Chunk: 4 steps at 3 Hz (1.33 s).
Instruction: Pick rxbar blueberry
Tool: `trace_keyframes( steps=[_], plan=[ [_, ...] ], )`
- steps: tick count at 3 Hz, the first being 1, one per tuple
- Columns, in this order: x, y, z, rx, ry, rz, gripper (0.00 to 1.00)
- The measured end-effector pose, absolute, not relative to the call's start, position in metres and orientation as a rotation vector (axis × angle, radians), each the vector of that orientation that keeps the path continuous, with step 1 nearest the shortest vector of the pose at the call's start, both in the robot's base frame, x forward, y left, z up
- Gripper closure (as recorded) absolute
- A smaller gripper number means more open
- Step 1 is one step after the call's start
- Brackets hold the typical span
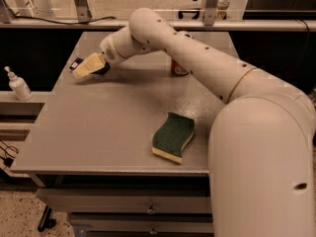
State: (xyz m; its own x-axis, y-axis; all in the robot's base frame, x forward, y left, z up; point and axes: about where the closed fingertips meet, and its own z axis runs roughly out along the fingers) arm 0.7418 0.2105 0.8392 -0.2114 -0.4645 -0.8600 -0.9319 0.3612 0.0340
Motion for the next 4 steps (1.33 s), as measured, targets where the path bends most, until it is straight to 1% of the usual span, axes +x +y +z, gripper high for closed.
trace_keyframes(
  steps=[1,2,4],
  plan=[
    [0.7361,0.2115,0.8368,-1.251,1.838,0.737,0.00],
    [0.7329,0.2118,0.8357,-1.268,1.840,0.733,0.16],
    [0.7304,0.2109,0.8344,-1.276,1.843,0.728,0.62]
  ],
)
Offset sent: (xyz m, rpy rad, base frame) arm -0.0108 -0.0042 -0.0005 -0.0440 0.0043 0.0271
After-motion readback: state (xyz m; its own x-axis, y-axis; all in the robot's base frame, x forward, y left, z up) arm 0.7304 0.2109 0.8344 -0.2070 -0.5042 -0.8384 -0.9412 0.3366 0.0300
